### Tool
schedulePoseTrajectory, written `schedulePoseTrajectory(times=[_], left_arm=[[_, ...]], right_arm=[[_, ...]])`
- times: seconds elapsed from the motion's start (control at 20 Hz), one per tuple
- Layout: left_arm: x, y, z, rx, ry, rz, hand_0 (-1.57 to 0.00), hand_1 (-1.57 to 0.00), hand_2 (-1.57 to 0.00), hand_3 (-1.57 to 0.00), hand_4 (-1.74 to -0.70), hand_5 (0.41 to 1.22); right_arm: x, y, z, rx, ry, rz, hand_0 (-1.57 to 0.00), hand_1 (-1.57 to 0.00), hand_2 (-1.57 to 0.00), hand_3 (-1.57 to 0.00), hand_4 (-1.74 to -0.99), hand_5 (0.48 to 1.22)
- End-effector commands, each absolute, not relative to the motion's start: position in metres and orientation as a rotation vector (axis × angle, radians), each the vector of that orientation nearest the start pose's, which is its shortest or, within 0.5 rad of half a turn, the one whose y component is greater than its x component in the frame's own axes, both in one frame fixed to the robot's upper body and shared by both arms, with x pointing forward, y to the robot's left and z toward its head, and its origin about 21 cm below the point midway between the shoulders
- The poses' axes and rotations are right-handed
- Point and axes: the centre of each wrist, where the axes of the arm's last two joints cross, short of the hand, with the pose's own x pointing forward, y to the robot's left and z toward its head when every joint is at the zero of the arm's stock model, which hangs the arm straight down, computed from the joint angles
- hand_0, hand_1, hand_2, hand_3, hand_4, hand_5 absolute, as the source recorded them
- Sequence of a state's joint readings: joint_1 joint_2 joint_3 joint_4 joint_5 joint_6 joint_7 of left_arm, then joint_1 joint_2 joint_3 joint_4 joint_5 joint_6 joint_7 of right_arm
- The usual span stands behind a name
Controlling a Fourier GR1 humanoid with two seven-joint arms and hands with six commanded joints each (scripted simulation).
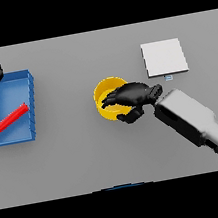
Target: Pick up the red beaker and tilt it to pour out 1 green nut into yellow bowl. Pick up the yellow bowl and place it on the metallic measuring scale.
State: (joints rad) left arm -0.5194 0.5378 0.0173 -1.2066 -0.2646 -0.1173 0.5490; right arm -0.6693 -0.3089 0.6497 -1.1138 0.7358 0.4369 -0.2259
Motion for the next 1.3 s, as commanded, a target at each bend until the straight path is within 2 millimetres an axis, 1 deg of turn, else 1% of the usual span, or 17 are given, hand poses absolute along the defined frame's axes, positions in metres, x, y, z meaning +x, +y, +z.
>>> schedulePoseTrajectory(times=[0.0,0.05,0.1,0.15,0.2,0.3,0.4,0.45,0.55,0.6,0.75,0.8,0.85,1.0,1.05,1.1,1.25], left_arm=[[0.365,0.334,0.123,0.702,-1.080,-0.468,0.00,0.00,0.00,0.00,-0.79,0.729],[0.365,0.335,0.124,0.699,-1.084,-0.469,0.00,0.00,0.00,0.00,-0.79,0.729],[0.367,0.334,0.125,0.693,-1.082,-0.461,0.00,0.00,0.00,0.00,-0.79,0.731],[0.367,0.334,0.125,0.698,-1.076,-0.469,0.00,0.00,0.00,0.00,-0.79,0.732],[0.367,0.335,0.126,0.689,-1.084,-0.466,0.00,0.00,0.00,0.00,-0.79,0.733],[0.369,0.334,0.125,0.690,-1.086,-0.464,0.00,0.00,0.00,0.00,-0.79,0.736],[0.366,0.336,0.120,0.693,-1.077,-0.465,0.00,0.00,0.00,0.00,-0.79,0.734],[0.367,0.334,0.122,0.696,-1.084,-0.464,0.00,0.00,0.00,0.00,-0.79,0.732],[0.367,0.335,0.121,0.688,-1.093,-0.471,0.00,0.00,0.00,0.00,-0.79,0.727],[0.365,0.338,0.120,0.695,-1.092,-0.472,0.00,0.00,0.00,0.00,-0.79,0.725],[0.365,0.337,0.122,0.698,-1.089,-0.470,0.00,0.00,0.00,0.00,-0.78,0.727],[0.364,0.337,0.120,0.699,-1.090,-0.474,0.00,0.00,0.00,0.00,-0.78,0.727],[0.366,0.335,0.123,0.703,-1.089,-0.471,0.00,0.00,0.00,0.00,-0.78,0.729],[0.365,0.335,0.125,0.699,-1.103,-0.465,0.00,0.00,0.00,0.00,-0.79,0.737],[0.367,0.336,0.124,0.696,-1.103,-0.462,0.00,0.00,0.00,0.00,-0.80,0.737],[0.367,0.337,0.125,0.695,-1.108,-0.471,0.00,0.00,0.00,0.00,-0.80,0.737],[0.367,0.336,0.124,0.705,-1.113,-0.468,0.00,0.00,0.00,0.00,-0.80,0.744]], right_arm=[[0.353,-0.128,0.042,-0.160,-1.317,1.976,-0.32,-0.26,-0.29,-0.33,-1.436,0.944],[0.352,-0.128,0.041,-0.161,-1.312,1.985,-0.47,-0.38,-0.38,-0.42,-1.479,0.999],[0.353,-0.130,0.041,-0.163,-1.315,1.990,-0.63,-0.51,-0.48,-0.65,-1.473,1.044],[0.353,-0.127,0.043,-0.175,-1.313,1.987,-0.78,-0.65,-0.59,-0.83,-1.469,1.079],[0.353,-0.127,0.044,-0.177,-1.305,1.984,-0.94,-0.81,-0.79,-0.98,-1.521,1.108],[0.351,-0.129,0.042,-0.173,-1.315,1.981,-1.17,-1.08,-1.07,-1.03,-1.594,1.148],[0.353,-0.131,0.045,-0.156,-1.313,1.994,-1.31,-1.26,-1.25,-1.09,-1.642,1.175],[0.354,-0.131,0.047,-0.175,-1.312,1.997,-1.36,-1.32,-1.31,-1.11,-1.659,1.184],[0.353,-0.132,0.051,-0.194,-1.295,1.990,-1.44,-1.41,-1.41,-1.15,-1.683,1.197],[0.355,-0.133,0.054,-0.202,-1.294,1.987,-1.46,-1.44,-1.44,-1.21,-1.692,1.202],[0.355,-0.138,0.072,-0.200,-1.321,1.960,-1.52,-1.51,-1.50,-1.35,-1.711,1.211],[0.355,-0.139,0.077,-0.192,-1.328,1.953,-1.53,-1.52,-1.52,-1.36,-1.714,1.213],[0.353,-0.140,0.082,-0.198,-1.330,1.949,-1.54,-1.53,-1.53,-1.36,-1.717,1.215],[0.355,-0.146,0.101,-0.250,-1.312,1.958,-1.55,-1.55,-1.55,-1.30,-1.721,1.218],[0.357,-0.148,0.104,-0.262,-1.302,1.953,-1.56,-1.55,-1.55,-1.31,-1.722,1.218],[0.358,-0.149,0.106,-0.268,-1.296,1.950,-1.56,-1.55,-1.56,-1.36,-1.724,1.218],[0.367,-0.163,0.114,-0.289,-1.297,1.922,-1.57,-1.56,-1.56,-1.29,-1.723,1.219]])
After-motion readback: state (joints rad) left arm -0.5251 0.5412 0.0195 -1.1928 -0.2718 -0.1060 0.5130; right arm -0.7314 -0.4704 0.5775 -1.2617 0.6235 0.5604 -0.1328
